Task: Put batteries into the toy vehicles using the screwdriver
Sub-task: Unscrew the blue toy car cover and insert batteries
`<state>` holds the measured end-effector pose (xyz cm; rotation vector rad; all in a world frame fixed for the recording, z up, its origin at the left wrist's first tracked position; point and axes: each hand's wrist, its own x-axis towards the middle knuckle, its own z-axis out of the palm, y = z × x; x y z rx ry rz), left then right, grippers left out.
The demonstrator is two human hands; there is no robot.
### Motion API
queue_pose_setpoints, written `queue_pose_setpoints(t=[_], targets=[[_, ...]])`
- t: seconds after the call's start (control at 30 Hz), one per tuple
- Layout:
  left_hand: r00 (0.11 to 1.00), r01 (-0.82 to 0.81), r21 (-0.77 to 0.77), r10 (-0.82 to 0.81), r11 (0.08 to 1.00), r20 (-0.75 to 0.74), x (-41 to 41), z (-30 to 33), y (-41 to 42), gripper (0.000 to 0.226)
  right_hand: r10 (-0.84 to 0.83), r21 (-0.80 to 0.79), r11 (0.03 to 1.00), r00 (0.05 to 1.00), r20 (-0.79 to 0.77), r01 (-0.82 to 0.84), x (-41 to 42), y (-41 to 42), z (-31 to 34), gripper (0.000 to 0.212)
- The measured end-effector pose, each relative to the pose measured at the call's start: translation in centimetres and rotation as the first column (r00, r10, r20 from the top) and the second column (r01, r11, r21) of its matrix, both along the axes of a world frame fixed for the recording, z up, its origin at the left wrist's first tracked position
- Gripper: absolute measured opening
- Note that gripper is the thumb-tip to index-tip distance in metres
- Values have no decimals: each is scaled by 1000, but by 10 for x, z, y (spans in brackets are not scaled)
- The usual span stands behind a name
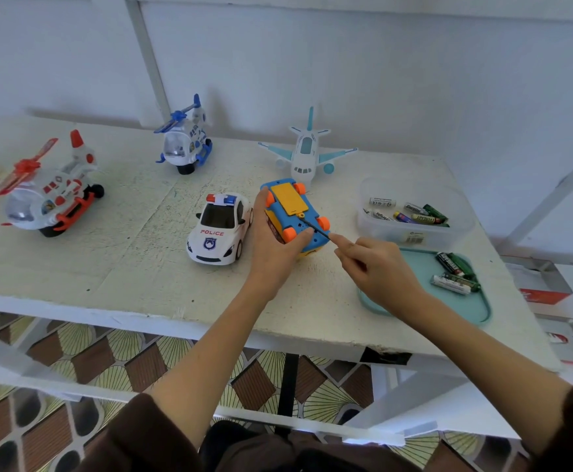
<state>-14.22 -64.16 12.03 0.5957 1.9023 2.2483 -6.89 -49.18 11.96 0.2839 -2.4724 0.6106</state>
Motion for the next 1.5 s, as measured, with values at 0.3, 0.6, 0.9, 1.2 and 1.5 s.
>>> queue_pose_setpoints(t=[0.3, 0.6, 0.9, 1.2, 1.5], targets=[[998, -25, 6, 25, 1000, 51, -4, 4, 1, 67, -4, -54, 999, 1000, 18, 5, 1, 6, 4, 34], [992, -20, 12, 19, 1000, 124, -14, 0, -2, 73, 2, -71, 997, 997, 73, 3, 7, 21, 17, 32], [996, 16, -66, -10, 998, 84, -16, 1, -4, 76, -9, 54, 999, 992, 128, 2, -4, 25, 34, 30], [986, 131, -143, -114, 981, 119, -15, 14, -13, 80, -12, 48, 999, 960, 279, -2, -16, 25, 43, 40], [955, 273, -223, -236, 936, 179, -17, 19, -24, 79, 57, 0, 998, 918, 391, -62, -20, 19, 44, 41]])
